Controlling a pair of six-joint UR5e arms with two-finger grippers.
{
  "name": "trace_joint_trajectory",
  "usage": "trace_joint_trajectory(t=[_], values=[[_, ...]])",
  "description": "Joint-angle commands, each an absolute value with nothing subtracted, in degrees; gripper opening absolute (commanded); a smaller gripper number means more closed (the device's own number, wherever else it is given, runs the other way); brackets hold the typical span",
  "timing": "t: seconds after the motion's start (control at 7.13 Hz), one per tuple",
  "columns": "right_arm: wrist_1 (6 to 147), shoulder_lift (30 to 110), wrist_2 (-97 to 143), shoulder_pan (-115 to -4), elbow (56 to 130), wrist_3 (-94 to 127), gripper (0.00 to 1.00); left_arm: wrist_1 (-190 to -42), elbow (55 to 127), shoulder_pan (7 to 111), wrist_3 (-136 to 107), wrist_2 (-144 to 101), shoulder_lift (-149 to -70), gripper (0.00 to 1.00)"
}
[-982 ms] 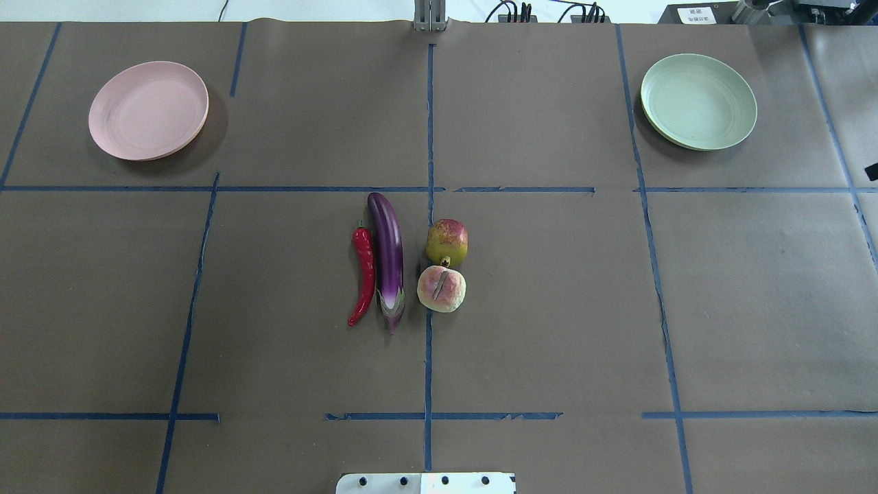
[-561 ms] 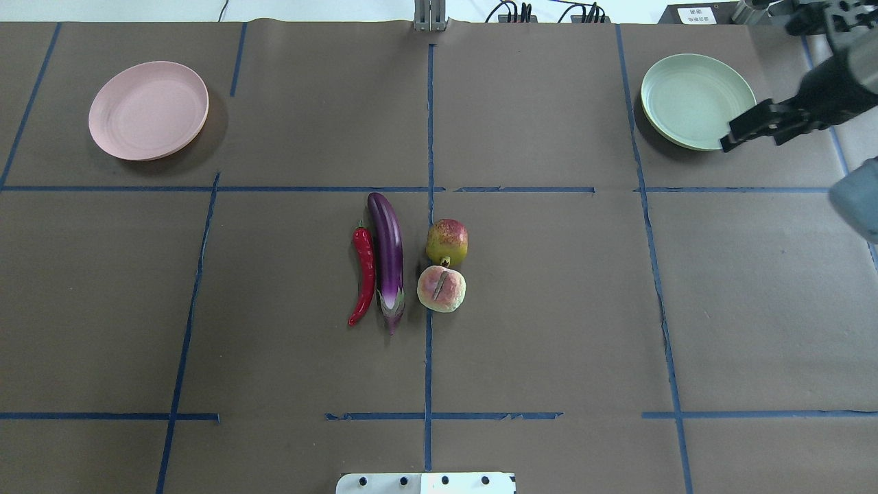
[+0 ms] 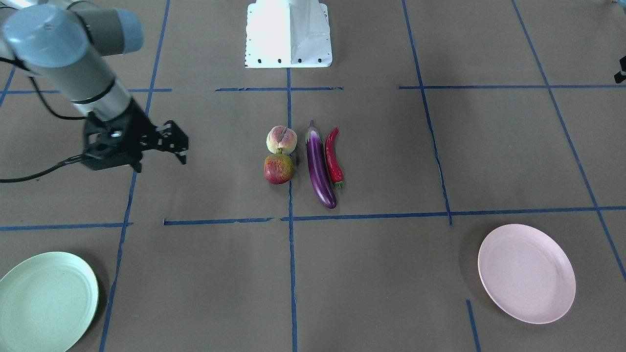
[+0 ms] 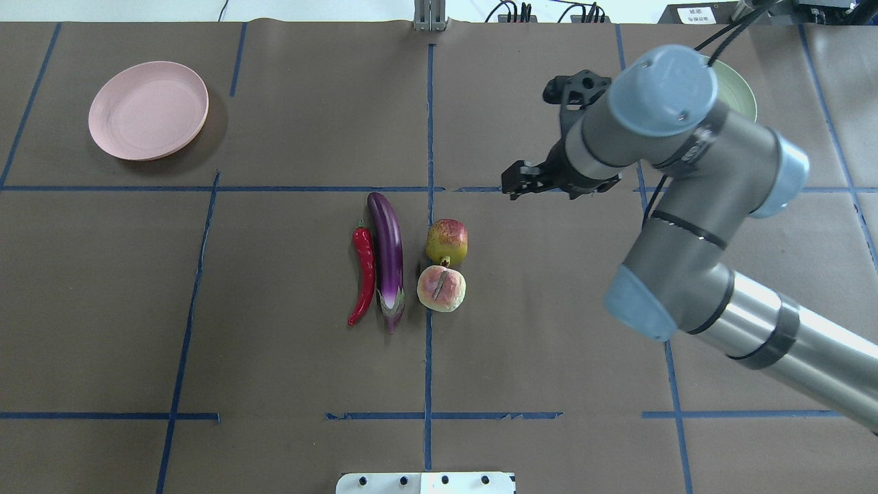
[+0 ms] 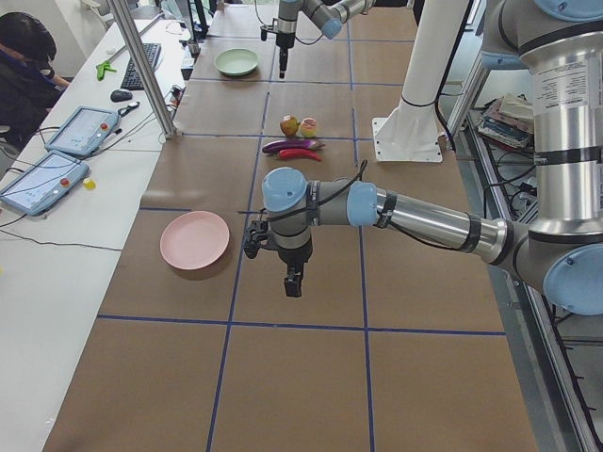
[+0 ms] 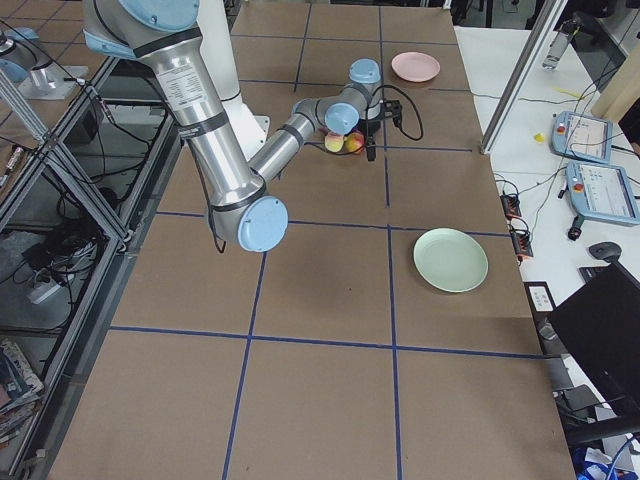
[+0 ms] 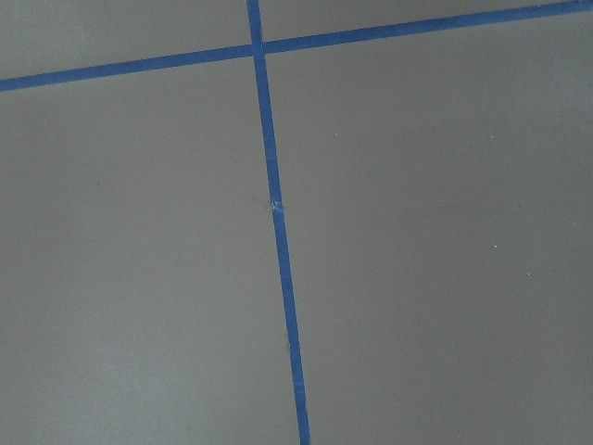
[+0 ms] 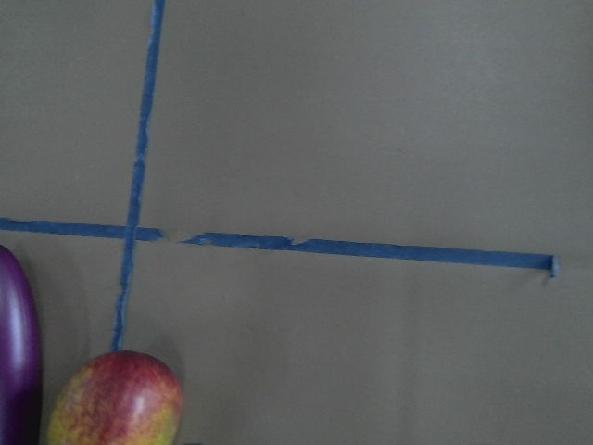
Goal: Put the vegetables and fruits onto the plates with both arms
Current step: 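Move the right gripper down over the mango beside the eggplant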
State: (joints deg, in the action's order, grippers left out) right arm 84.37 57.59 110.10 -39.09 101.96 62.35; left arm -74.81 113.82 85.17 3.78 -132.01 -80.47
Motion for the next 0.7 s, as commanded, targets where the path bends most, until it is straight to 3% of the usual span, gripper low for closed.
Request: trace_joint_trajectory(t=[0.0,0.14,0.56], values=[[84.5,46.6,103.9,-33.8,91.4,66.9,1.00,-74.8,113.8,85.2,3.9,-132.0,-80.5,1.00],[84.3,42.5,103.2,-32.9,86.0,66.9,1.00,-74.8,113.8,85.1,3.9,-132.1,-80.5,1.00],[84.3,41.2,101.3,-30.9,81.1,65.8,1.00,-74.8,113.8,85.1,3.9,-132.1,-80.5,1.00]])
